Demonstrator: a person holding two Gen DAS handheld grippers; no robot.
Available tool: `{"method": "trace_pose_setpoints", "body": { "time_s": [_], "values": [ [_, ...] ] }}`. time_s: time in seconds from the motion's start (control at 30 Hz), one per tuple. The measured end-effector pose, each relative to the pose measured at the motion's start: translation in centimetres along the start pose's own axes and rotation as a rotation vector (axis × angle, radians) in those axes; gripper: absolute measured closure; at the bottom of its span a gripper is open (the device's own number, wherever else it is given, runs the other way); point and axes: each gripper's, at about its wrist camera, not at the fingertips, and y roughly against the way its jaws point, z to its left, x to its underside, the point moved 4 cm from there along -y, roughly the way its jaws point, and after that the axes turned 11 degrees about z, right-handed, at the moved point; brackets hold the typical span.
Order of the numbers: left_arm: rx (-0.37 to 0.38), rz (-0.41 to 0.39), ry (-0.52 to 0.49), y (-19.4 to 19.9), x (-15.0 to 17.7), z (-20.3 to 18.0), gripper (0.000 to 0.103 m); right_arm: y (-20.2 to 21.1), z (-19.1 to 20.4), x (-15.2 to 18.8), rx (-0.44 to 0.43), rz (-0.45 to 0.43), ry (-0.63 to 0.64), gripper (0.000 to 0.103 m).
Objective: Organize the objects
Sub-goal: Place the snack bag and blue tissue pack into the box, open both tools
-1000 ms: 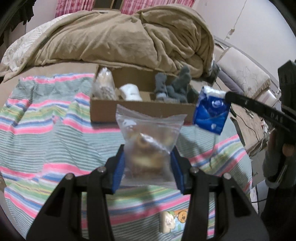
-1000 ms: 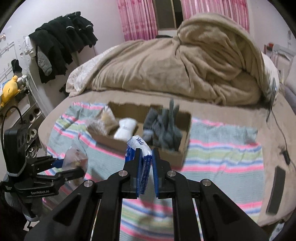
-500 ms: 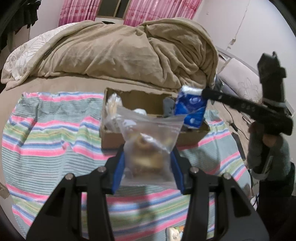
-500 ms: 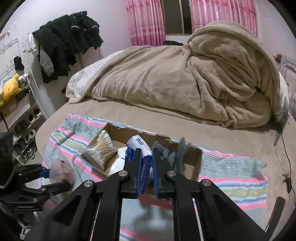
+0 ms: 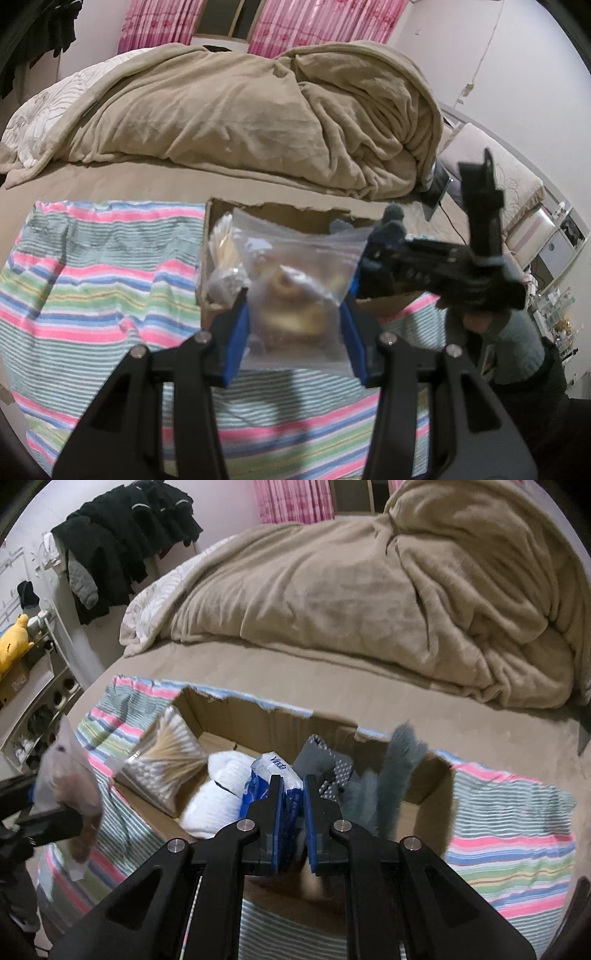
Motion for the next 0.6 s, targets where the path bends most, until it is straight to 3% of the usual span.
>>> {"method": "trace_pose_setpoints", "body": {
  "time_s": [0.13,0.27,0.4,0.53,0.6],
  "values": [
    [-0.003,0.006,0.0,-0.6,-0.5,-0.3,0.056,-2.2,-0.5,0.5,-0.007,0.041,-0.011,0.091],
    [-0.008,0.016,-0.003,-1.3,-1.0,-0.8,0.056,-1.7,-0.9,0.8,-0.008,0.019,-0.025,0.088],
    [-0.015,0.02,-0.006,-2.0,-1.7,-1.3,0.056,1.0,-1.5,1.1,-0.012,-0.06,-0.046,0.066],
    [-0.023,0.033,-0.009,-3.1,-2.5,-2.0,0.056,3.2,-3.1,1.2,-0.026,-0.136,-0.078,0.051],
    [-0.024,0.044,-0.007,-3.9,-2.8,-2.3,0.056,2.6,-4.1,1.3,-0.032,-0.123,-0.104,0.05]
  ]
}}
